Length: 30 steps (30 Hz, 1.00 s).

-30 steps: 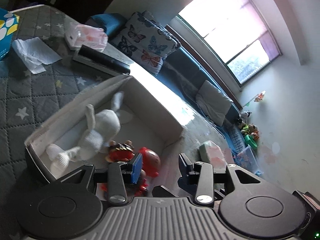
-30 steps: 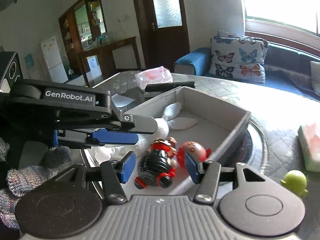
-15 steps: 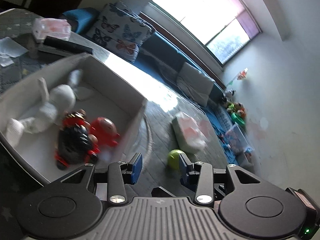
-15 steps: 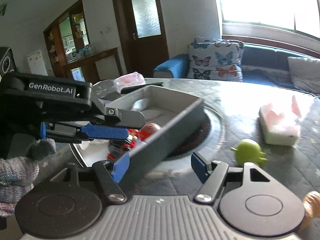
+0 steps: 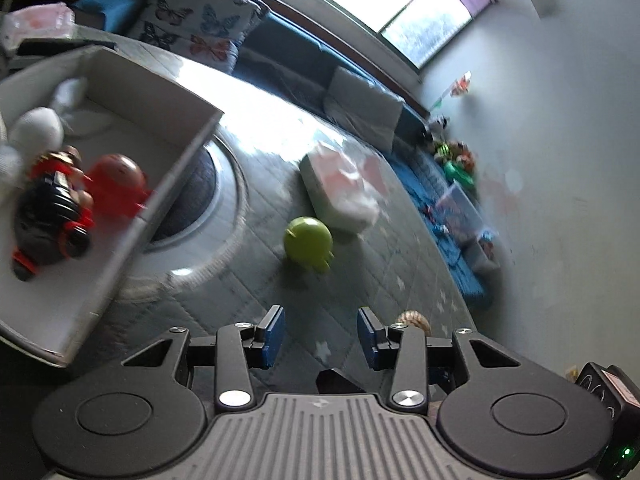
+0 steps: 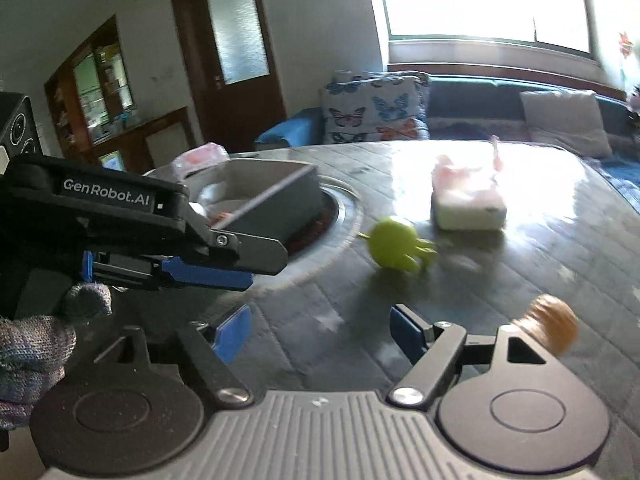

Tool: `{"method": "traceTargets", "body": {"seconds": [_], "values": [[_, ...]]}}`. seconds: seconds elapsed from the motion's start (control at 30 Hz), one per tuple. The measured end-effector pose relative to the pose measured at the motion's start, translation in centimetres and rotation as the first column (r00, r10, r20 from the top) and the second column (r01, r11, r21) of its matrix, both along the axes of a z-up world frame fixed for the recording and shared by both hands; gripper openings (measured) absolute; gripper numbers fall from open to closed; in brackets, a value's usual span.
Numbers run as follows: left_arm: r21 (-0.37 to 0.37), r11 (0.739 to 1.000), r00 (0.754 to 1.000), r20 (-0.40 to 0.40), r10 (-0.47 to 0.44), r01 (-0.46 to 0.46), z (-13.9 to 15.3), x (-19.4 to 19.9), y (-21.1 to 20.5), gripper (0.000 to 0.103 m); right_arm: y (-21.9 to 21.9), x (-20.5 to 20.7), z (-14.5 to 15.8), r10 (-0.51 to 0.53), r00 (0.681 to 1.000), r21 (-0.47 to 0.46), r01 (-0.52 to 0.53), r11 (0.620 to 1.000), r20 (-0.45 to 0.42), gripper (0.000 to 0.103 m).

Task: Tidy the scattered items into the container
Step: 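Move the left tool to the tan peanut-shaped toy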

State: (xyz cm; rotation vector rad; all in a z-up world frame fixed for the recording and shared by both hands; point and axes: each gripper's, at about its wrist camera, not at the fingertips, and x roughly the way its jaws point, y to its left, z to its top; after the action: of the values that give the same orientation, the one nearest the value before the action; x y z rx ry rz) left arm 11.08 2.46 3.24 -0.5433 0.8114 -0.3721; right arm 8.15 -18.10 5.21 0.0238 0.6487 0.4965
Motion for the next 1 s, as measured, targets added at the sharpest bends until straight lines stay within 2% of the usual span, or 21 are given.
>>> {"method": "traceTargets", "body": {"seconds": [0.5,0.8,1.0], "values": [[0.064,0.988,0.988,-0.069,-0.137,0.141,-2.5,1.3,-6.1,0.042,-6.1,-0.7,-2.8,-0.154,0.988,-0.021,0.153,0.988,-0.029,0.085],[0.062,0.978,0.978,-0.071,-0.194,0.198,-3.0,2.4,-8.9,0.042,-9.3,0.1,-3.7,-0.226,0.973,-0.017,0.226,0.974,-0.034,0.087],[0.050,0.976,0.976,-0.064,-0.210,0.213,-3.0,3.4,-10.5,0.042,-10.6,0.8,-4.4,-0.233,0.972,-0.016,0.232,0.973,-0.030,0.091]]}}
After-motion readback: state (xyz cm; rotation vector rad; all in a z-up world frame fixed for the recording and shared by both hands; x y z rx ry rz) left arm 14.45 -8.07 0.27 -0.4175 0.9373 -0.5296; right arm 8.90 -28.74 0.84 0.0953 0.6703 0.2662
